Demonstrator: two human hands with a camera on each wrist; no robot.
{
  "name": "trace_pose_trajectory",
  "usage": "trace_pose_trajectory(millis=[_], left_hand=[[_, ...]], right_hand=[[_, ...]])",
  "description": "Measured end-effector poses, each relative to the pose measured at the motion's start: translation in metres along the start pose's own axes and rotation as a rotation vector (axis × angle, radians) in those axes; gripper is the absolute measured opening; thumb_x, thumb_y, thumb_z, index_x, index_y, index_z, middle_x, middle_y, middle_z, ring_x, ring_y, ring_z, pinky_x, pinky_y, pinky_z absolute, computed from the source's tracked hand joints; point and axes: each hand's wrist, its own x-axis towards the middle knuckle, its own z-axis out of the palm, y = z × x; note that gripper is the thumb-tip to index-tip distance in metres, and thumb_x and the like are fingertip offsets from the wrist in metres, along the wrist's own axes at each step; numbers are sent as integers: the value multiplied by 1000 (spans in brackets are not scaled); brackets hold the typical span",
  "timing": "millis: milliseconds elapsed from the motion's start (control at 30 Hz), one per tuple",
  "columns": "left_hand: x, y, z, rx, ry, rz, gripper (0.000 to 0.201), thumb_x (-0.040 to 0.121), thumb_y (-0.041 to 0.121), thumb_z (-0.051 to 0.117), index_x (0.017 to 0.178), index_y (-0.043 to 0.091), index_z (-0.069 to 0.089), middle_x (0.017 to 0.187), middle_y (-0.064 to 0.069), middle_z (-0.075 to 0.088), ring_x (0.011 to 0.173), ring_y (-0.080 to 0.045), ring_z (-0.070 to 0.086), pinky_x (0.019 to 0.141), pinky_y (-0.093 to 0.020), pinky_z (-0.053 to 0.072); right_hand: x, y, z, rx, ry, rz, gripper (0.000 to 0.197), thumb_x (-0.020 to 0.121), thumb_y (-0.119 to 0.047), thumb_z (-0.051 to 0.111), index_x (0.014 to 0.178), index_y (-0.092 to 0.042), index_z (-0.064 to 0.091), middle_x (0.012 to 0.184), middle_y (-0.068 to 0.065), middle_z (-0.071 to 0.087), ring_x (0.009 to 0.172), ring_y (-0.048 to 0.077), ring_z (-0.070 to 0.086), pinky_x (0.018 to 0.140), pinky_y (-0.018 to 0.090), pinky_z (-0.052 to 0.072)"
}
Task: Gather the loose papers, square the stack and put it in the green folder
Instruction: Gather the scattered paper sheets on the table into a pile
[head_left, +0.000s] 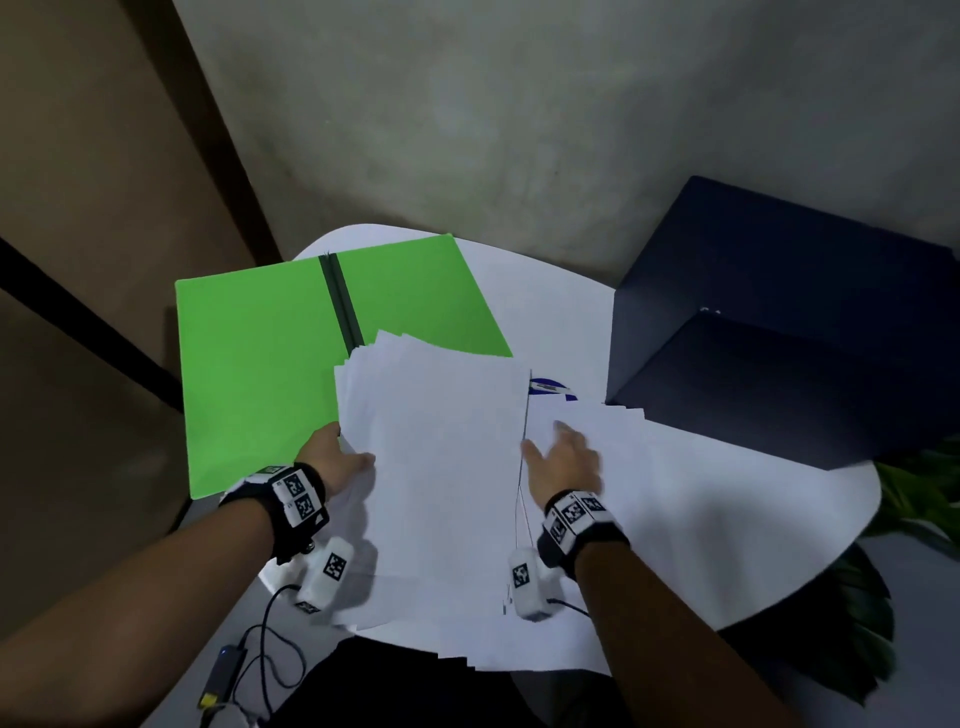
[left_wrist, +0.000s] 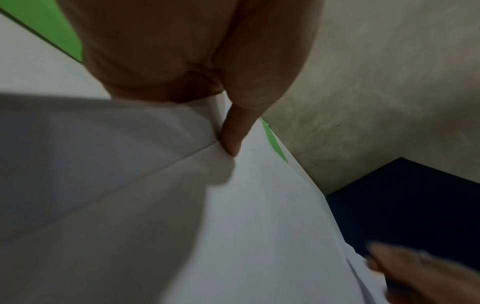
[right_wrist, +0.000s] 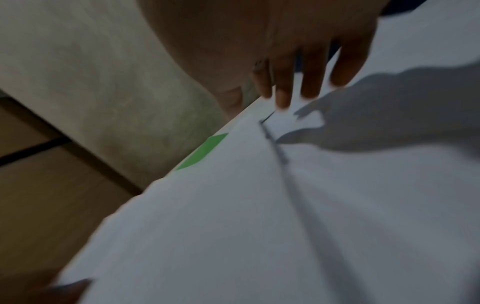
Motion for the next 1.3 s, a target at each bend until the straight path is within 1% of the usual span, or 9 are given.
trace_pose_trajectory(millis=[133, 233, 333, 600, 700, 800, 967, 1100, 1300], left_hand=[[-7, 7, 4, -125, 5, -5, 60, 84, 26, 73, 135, 5, 49, 135, -17, 58, 118, -34, 57, 102, -44, 45], [-10, 9, 10, -161, 14, -33, 78, 86, 36, 71, 146, 3, 34, 149, -16, 43, 133, -35, 46, 111, -44, 37], [-17, 19, 11, -77, 38, -15, 62, 87, 30, 69, 136, 1, 44, 131, -6, 55, 124, -35, 52, 106, -40, 40], [-16, 21, 10, -31, 127, -10, 80, 84, 19, 72, 147, 10, 23, 135, -24, 49, 122, -42, 52, 103, -44, 43], [-25, 25, 26, 135, 201, 49, 90, 72, 38, 77, 144, 23, 25, 136, -19, 37, 117, -46, 50, 98, -52, 47], [-31, 31, 39, 260, 229, 13, 80, 57, 65, 72, 114, 18, 42, 117, -14, 40, 100, -44, 51, 78, -50, 50], [-28, 46, 32, 234, 130, -155, 98, 63, 54, 82, 135, 9, 32, 135, -16, 29, 121, -42, 48, 97, -49, 46], [-14, 46, 22, 196, 40, -166, 79, 74, 36, 82, 136, 5, 46, 139, -18, 49, 123, -37, 54, 101, -40, 46], [-12, 45, 17, 80, -24, -68, 32, 88, 22, 68, 104, -6, 63, 111, -26, 66, 100, -38, 65, 78, -35, 50]], right_hand=[[-4, 52, -12, -67, 37, 309, 87, 82, -52, 67, 150, -17, 25, 150, 9, 30, 132, 36, 34, 102, 55, 41], [-7, 59, -4, 33, -16, 214, 80, 84, -44, 70, 147, -13, 34, 147, 9, 36, 130, 34, 41, 102, 48, 45], [-8, 48, -1, 145, -79, 149, 68, 88, -28, 68, 145, -7, 37, 144, 14, 47, 128, 32, 51, 104, 38, 47], [-4, 42, -20, 269, -43, 128, 49, 92, -18, 65, 137, -5, 50, 134, 13, 58, 121, 32, 58, 96, 33, 48], [-5, 42, -19, 235, -84, 123, 55, 94, -17, 61, 144, -5, 42, 144, 15, 50, 129, 33, 51, 101, 33, 44], [-10, 43, -13, 208, -118, 104, 58, 95, -17, 59, 147, -6, 37, 149, 14, 44, 133, 31, 47, 104, 33, 41], [-14, 45, -8, 241, -93, 84, 48, 93, -14, 62, 138, -6, 49, 137, 13, 56, 122, 31, 57, 99, 32, 46], [-11, 43, -26, 307, -11, 25, 34, 92, -11, 63, 125, -3, 59, 123, 11, 65, 110, 29, 62, 86, 23, 44], [-4, 43, -69, 262, 120, -43, 35, 91, -17, 64, 125, -9, 62, 122, 9, 66, 109, 31, 63, 91, 30, 49]])
